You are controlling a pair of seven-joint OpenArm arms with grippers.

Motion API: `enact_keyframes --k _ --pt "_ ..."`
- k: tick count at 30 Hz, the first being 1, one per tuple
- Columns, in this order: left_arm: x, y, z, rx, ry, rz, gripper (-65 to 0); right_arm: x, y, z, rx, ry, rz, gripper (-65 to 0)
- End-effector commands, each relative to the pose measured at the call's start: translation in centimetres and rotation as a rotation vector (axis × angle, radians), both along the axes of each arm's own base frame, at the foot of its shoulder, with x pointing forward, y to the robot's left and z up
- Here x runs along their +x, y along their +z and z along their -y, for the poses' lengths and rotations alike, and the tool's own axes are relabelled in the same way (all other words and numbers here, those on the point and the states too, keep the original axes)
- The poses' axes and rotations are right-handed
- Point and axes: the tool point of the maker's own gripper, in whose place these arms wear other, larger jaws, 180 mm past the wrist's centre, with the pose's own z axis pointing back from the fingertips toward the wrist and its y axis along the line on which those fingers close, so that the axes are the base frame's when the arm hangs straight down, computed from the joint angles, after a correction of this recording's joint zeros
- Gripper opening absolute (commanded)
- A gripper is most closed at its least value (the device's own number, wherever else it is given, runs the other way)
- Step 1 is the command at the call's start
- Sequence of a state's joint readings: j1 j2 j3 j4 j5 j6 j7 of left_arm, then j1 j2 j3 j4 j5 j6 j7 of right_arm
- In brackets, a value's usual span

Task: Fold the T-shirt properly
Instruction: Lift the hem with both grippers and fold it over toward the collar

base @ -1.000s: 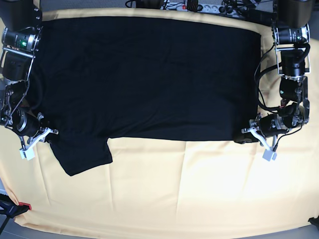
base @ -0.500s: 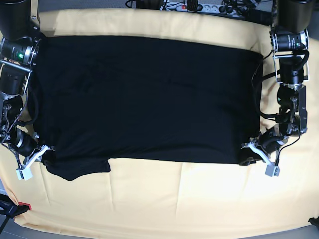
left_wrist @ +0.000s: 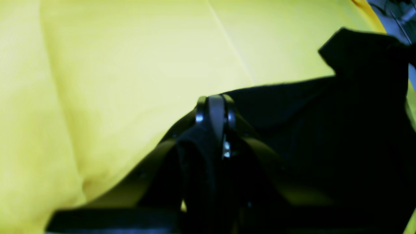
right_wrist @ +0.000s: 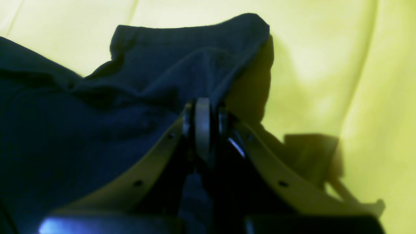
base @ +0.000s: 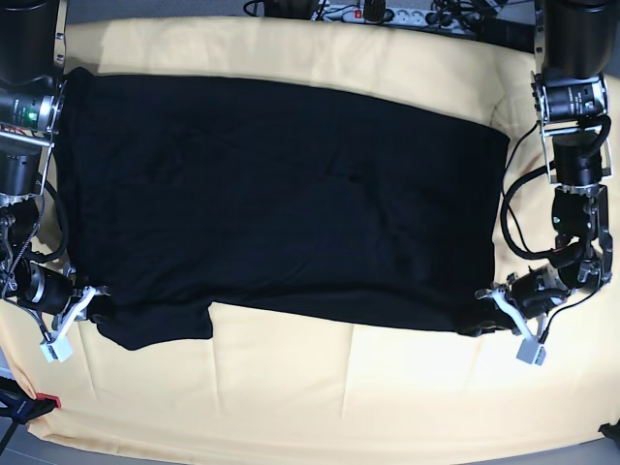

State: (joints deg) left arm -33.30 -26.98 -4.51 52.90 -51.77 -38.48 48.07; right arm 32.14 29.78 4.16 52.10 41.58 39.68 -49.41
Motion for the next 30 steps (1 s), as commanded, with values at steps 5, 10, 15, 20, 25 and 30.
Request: enact_keyframes --k 5,10,15,20,25,30 --pt "-2.0 1.4 1.1 -0.11 -0.104 -0.05 -65.0 -0.9 1.4 0.8 -0.027 0.026 0.001 -65.0" --pt "-3.2 1.0 0.4 -0.135 -0.109 -0.075 -65.0 -3.9 0.7 1.5 -0.127 0.072 0.003 -65.0" --pt "-4.6 2.1 0.0 -0.119 -0.167 -0.087 -65.0 -7.1 1.0 1.8 -0.247 0.146 0.017 -65.0" --pt "-5.1 3.6 -1.3 -0.117 -0.177 -0.073 -65.0 -8.5 1.0 2.9 -0.308 0.164 0.0 -65.0" --pt "-6.3 3.4 -1.9 -0.093 -0.216 -0.119 -65.0 -8.6 1.7 4.2 -0.341 0.156 -0.003 -65.0" --pt "-7.0 2.9 -2.4 -0.053 -0.233 -0.16 -65.0 -8.9 1.5 4.5 -0.347 0.158 -0.023 -65.0"
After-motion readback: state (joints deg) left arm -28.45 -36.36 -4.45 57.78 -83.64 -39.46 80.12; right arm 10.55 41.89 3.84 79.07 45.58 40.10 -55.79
